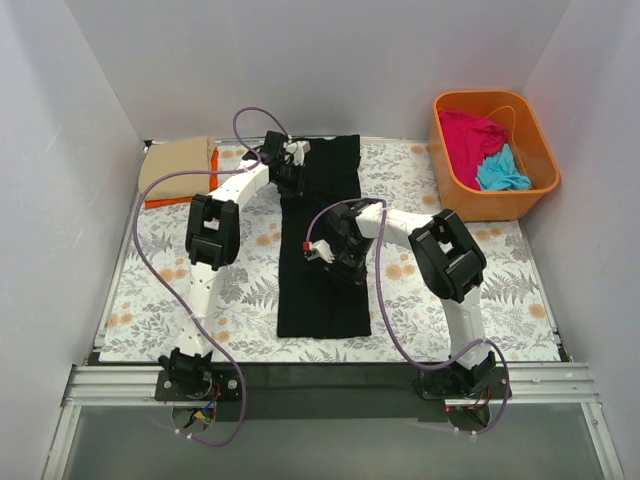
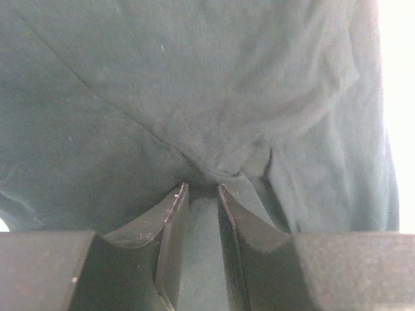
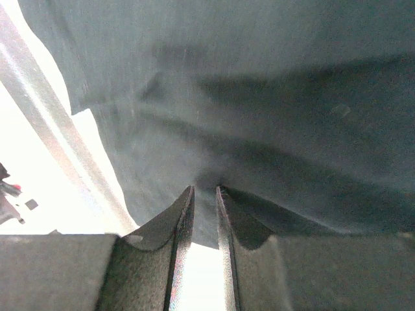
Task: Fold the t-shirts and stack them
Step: Fold the tshirt
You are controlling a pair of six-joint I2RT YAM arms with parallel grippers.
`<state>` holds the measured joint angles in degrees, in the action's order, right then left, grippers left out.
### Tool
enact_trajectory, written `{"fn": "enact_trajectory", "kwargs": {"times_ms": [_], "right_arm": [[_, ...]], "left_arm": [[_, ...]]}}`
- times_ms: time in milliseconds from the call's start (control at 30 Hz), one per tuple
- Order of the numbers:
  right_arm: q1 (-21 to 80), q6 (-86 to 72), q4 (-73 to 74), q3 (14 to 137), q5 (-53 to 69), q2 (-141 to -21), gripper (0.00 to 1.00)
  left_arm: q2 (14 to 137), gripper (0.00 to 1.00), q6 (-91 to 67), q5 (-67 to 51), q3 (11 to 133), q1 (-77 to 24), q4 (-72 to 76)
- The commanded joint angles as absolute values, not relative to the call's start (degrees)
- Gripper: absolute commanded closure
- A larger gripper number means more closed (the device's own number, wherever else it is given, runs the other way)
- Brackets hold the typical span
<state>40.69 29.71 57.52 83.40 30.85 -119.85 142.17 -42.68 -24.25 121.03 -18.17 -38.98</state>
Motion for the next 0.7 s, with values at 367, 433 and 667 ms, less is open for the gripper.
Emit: {"fn": "enact_trajectory", "kwargs": {"times_ms": [367, 433, 667], "right_arm": [[35.3, 32.4, 52.9, 85.3, 26.6, -121.1, 0.7], [35.4, 32.3, 52.6, 84.5, 27.8, -118.4, 0.69], [35.3, 33.7, 53.1, 86.9, 29.2, -101.4, 0.43]], "left_arm": [[141.4, 0.53, -42.5, -30.8, 126.5, -16.3, -37.4], [134.4, 0.48, -43.2, -32.6, 121.1, -16.4, -34.1], [113.2, 0.4, -41.1, -40.8, 112.0, -15.3, -31.4]]}}
